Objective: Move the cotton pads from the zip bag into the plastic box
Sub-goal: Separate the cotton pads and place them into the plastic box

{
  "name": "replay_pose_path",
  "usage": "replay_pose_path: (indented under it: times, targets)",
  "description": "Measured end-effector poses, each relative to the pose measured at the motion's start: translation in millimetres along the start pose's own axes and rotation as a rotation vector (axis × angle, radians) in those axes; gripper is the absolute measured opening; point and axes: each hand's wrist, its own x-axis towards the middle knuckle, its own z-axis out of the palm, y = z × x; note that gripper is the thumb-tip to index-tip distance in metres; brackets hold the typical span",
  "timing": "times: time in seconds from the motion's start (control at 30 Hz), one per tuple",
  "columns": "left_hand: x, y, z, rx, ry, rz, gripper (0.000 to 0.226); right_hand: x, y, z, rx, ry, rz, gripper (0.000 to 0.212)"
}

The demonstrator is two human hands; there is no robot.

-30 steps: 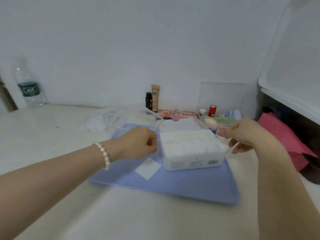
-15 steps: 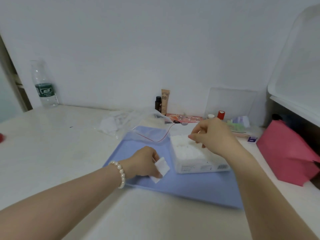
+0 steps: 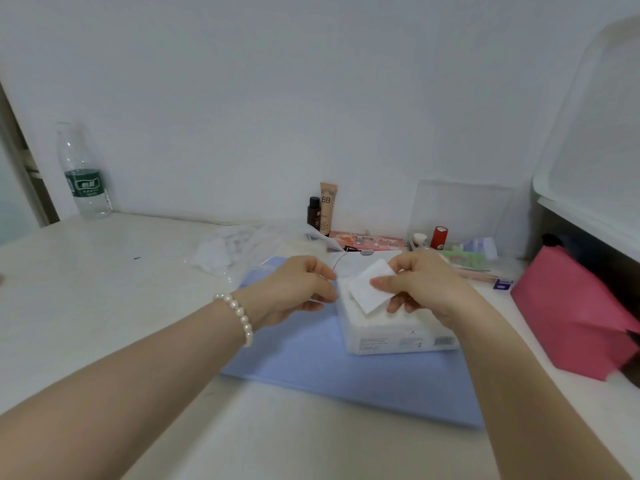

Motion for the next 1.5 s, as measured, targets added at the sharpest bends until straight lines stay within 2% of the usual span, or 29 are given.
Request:
replay_pose_path:
  times: [0.1,0.23,0.43,0.63,0.77,0.9,0.97,1.1,1.23,1.3,1.37,1.43,1.5]
  targets:
    - [6,-8,7,0.059,0.029,-0.06,0.023,3,7,-3,0.008,-0.027,0.081,0.007]
    - [13,-15,19,0.091,0.026,-0.075,0.024,8,17,-3,0.014,-0.028,0.143,0.025]
    - [14,-16,25,-0.039,0.027,-0.136,0.029,12,21,-8,0.061,-0.025,0.159,0.048]
    - [16,-14,30,-0.045,0.041,-0.166,0.028,13,22,-8,0.085,-0.037,0.178,0.039]
    - [18,-8,36,0.12,0.079,-0.156,0.028,14,22,-8,0.087,-0.037,0.18,0.033]
    - [21,-7,39,0.31,0.083,-0.14,0.037,14,22,-8,0.089,-0.034,0.186,0.031]
    - [23,-8,41,0.39,0.117,-0.063,0.044,13,22,-9,0.087,-0.038,0.185,0.028]
    - [24,-8,42,0.64,0.147,0.162,0.033,12,22,-11,0.099,-0.014,0.187,0.021]
    - [24,-7,42,0.951,0.188,0.293,0.024,12,21,-11,0.067,0.042,0.192,0.018]
    - [24,-8,43,1.005,0.15,0.29,0.024,12,19,-10,0.048,0.091,0.165,0.023]
    - [23,-9,44,1.067,0.098,0.268,0.023,10,15,-9,0.039,0.109,0.125,0.019]
    - [22,-10,47,1.13,0.024,0.228,0.024,8,10,-7,0.014,0.068,0.108,0.01]
    - [21,-15,48,1.134,-0.025,0.177,0.024,5,7,-3,-0.044,0.017,0.111,0.013]
